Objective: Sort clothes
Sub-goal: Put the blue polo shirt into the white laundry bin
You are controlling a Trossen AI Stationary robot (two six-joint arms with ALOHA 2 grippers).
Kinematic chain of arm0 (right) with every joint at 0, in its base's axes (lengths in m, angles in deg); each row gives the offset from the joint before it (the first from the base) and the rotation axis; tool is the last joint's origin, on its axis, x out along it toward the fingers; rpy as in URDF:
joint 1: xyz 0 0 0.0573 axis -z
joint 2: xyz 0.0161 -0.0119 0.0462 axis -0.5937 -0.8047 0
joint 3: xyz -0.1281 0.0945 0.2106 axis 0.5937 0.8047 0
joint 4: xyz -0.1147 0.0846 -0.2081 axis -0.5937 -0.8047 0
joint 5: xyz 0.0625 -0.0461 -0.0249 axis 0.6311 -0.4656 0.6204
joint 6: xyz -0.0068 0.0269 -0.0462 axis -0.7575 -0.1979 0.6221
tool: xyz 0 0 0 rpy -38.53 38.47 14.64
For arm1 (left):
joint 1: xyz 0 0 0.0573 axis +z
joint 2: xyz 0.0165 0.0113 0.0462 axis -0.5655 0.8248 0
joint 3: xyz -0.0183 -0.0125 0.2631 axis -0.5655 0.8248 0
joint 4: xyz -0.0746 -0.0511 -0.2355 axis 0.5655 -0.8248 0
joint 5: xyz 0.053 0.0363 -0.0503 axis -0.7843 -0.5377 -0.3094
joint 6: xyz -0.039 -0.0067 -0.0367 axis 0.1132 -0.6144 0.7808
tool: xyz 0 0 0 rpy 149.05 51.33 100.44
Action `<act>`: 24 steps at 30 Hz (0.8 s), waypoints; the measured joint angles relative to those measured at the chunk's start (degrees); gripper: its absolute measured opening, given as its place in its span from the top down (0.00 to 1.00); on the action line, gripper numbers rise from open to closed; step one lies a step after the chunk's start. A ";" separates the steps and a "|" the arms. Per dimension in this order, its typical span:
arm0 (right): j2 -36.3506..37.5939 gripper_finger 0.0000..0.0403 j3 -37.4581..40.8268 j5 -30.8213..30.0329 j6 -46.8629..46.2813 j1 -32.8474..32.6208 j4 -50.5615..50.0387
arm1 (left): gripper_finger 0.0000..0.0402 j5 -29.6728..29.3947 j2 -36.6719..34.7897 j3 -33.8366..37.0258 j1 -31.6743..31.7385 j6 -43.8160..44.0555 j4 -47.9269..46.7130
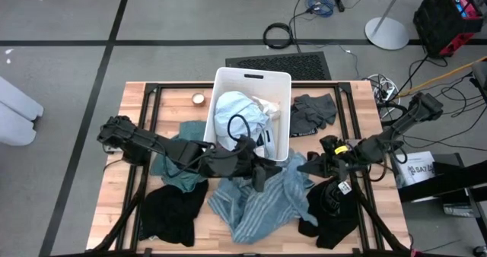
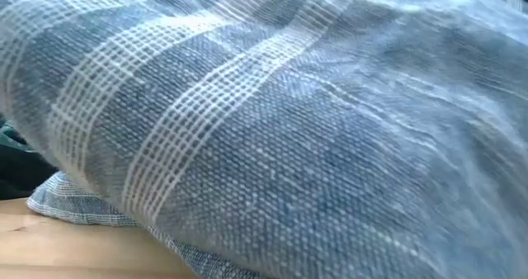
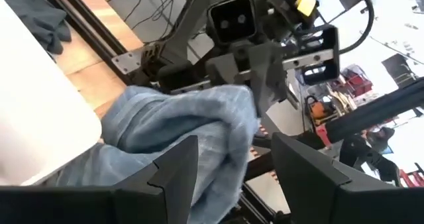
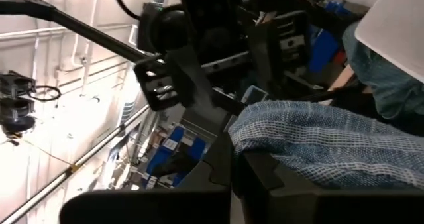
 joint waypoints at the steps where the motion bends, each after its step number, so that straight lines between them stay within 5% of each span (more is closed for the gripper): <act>1: -0.36 1.00 0.00 -0.10 -0.29 -0.01 0.08 | 0.50 0.09 0.22 -0.02 0.15 0.01 0.13; 20: -2.66 1.00 0.00 -0.25 -4.12 1.57 0.88 | 0.50 4.62 6.38 0.00 0.83 1.48 5.10; 24: -2.67 1.00 0.00 -0.18 -4.22 1.57 0.89 | 0.60 6.77 6.38 0.00 1.36 1.57 5.01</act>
